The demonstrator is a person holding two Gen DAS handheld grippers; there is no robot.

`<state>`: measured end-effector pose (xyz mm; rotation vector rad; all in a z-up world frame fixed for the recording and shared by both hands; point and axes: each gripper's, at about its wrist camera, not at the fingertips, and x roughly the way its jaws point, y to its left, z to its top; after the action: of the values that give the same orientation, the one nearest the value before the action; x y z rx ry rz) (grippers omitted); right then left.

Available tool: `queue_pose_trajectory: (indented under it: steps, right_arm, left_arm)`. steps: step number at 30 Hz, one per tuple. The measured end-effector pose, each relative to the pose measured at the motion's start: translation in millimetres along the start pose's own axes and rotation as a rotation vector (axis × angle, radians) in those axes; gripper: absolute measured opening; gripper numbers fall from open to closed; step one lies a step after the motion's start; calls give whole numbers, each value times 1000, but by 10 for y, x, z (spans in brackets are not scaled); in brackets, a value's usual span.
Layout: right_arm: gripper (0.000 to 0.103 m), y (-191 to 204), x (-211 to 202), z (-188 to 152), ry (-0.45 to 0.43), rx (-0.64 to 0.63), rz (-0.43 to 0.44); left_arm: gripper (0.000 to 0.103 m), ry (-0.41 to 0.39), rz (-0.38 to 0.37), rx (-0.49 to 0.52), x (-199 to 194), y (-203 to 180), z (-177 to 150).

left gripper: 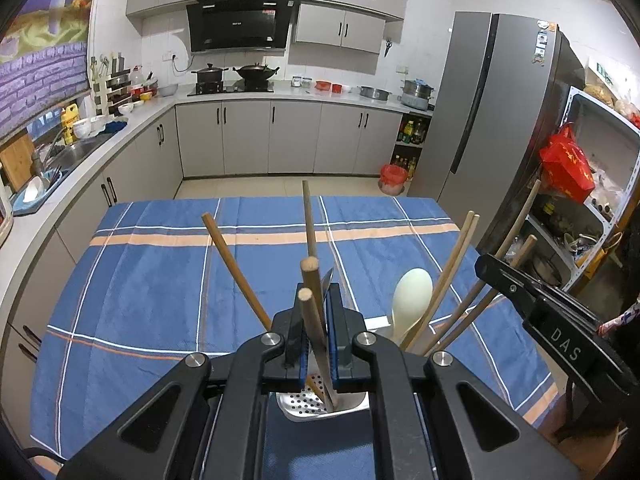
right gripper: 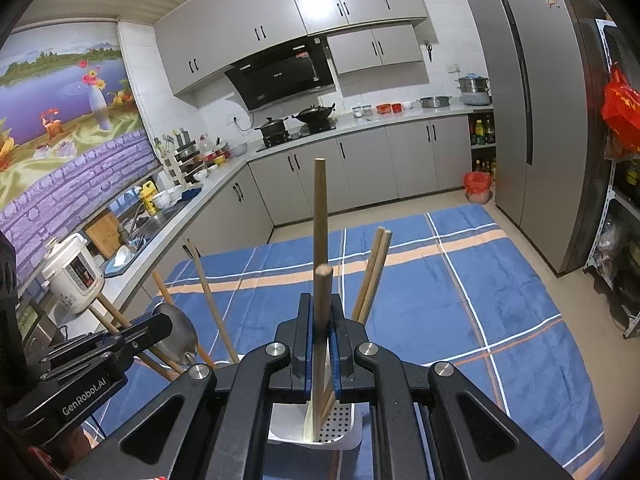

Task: Organize utensils
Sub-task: 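Push both chopsticks down into the holder and open both grippers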

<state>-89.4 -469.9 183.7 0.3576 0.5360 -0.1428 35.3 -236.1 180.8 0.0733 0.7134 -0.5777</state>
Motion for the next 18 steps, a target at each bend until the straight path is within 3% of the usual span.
queue_pose_trajectory:
  steps: [18]
  right_arm:
    - [8, -185, 231, -139, 60, 39, -31]
  left_arm:
    - [7, 49, 27, -30, 225, 93, -76]
